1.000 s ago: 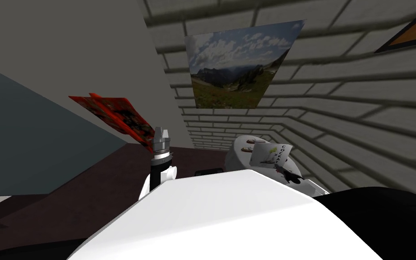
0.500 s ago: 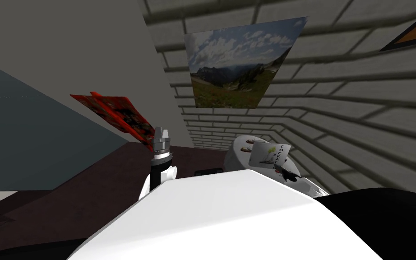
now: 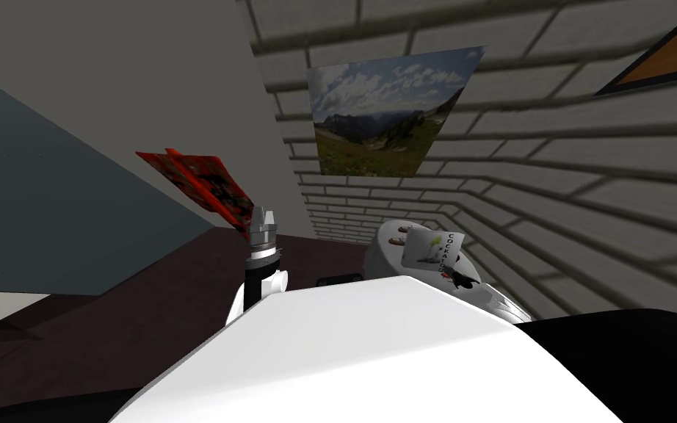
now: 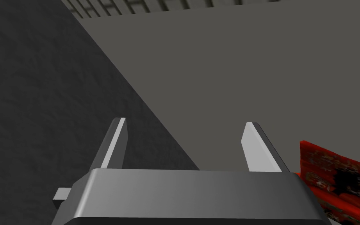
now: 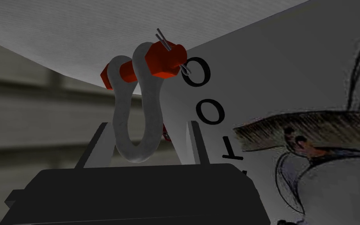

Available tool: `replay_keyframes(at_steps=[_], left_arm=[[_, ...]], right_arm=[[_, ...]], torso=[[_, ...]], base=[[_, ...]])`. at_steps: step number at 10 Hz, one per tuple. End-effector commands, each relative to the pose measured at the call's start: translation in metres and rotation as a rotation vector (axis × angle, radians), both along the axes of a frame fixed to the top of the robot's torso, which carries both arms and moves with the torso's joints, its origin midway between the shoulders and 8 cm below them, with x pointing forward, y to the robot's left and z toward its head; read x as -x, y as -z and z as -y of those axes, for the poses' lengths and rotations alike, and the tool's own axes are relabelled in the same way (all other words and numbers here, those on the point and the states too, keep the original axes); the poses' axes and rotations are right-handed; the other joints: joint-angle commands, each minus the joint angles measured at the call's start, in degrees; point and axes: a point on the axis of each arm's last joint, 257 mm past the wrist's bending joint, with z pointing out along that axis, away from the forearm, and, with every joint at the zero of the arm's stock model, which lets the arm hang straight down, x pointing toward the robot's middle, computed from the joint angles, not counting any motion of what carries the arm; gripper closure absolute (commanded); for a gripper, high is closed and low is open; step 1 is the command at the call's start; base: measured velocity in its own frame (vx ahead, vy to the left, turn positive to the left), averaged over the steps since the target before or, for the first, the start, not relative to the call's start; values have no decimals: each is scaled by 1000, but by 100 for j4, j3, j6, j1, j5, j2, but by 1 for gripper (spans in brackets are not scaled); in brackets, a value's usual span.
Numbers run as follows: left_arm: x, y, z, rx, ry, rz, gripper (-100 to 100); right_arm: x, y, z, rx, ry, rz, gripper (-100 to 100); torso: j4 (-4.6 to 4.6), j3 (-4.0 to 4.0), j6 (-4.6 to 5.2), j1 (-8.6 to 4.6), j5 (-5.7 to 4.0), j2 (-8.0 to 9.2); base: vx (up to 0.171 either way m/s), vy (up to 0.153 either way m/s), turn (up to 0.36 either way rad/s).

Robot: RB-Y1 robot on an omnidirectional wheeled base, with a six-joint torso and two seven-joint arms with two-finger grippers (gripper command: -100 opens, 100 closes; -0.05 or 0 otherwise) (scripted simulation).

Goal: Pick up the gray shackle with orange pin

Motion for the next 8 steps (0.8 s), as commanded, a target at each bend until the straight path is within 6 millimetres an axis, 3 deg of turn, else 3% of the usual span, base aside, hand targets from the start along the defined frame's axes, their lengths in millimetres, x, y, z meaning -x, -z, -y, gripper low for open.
replay_keyframes(at_steps=[1,4,5,6,8], left_arm=[[0,0,0,0,0,0,0],[0,0,0,0,0,0,0],[0,0,0,0,0,0,0],[0,0,0,0,0,0,0],[0,0,0,0,0,0,0]], right_arm=[[0,0,0,0,0,0,100],[0,0,0,-1,2,3,100],[0,0,0,-1,2,3,0],[6,-6,2,3,-12,4,100],[14,-10,4,3,-26,6,100]], torso=[[0,0,0,0,0,0],[-6,-10,-4,4,1,-14],[-7,-11,-4,4,2,-15],[-7,-11,-5,5,2,-15],[-14,-30,-4,21,7,-50]], base=[[0,0,0],[0,0,0],[0,0,0],[81,22,-104],[106,54,-95]])
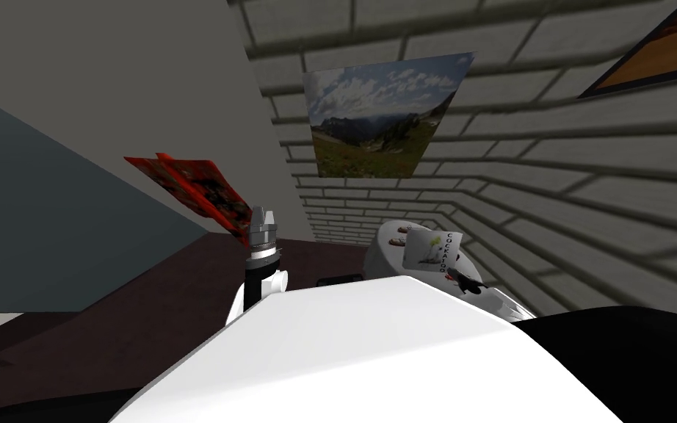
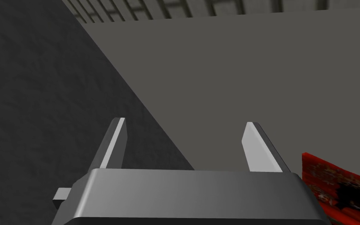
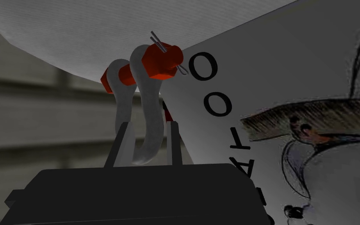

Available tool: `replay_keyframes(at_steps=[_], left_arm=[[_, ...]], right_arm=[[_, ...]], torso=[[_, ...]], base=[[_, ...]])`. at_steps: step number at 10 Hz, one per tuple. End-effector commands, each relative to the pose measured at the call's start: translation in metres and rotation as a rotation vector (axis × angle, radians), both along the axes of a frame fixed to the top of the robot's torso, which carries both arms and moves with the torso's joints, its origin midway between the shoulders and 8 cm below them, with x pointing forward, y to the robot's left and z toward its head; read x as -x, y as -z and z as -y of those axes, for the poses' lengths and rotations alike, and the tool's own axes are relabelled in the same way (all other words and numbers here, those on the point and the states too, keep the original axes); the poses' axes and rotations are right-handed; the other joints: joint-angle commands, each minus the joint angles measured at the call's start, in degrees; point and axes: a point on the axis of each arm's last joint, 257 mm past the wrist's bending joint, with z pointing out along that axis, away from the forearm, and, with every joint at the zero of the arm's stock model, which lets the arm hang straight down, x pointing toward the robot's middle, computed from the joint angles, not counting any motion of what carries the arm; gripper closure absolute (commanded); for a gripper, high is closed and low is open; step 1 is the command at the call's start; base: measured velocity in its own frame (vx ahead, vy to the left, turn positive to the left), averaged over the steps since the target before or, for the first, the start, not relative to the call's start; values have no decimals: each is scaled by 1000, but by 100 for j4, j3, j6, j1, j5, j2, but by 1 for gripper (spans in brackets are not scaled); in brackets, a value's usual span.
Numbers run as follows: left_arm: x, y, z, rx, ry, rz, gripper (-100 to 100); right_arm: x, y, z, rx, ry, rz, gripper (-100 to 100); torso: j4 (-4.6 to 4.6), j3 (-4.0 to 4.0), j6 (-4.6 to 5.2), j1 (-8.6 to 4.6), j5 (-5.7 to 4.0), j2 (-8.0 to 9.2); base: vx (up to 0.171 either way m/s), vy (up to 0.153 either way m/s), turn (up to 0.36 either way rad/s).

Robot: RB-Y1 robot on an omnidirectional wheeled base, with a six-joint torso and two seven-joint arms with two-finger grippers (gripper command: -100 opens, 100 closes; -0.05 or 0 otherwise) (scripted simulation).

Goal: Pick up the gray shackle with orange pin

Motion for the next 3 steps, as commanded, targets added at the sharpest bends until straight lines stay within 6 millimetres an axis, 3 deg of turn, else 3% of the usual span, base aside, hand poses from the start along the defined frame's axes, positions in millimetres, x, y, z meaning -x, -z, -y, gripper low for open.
replay_keyframes(at_steps=[1,2,3], left_arm=[[0,0,0,0,0,0,0],[0,0,0,0,0,0,0],[0,0,0,0,0,0,0]], right_arm=[[7,-4,0,-2,-16,3,100],[4,-2,0,-1,-9,1,100],[5,-2,0,-2,-10,2,0]], torso=[[0,0,0,0,0,0],[1,1,-1,6,2,2],[4,7,-6,-7,1,13]], base=[[88,79,-87],[37,36,-28],[6,8,3]])
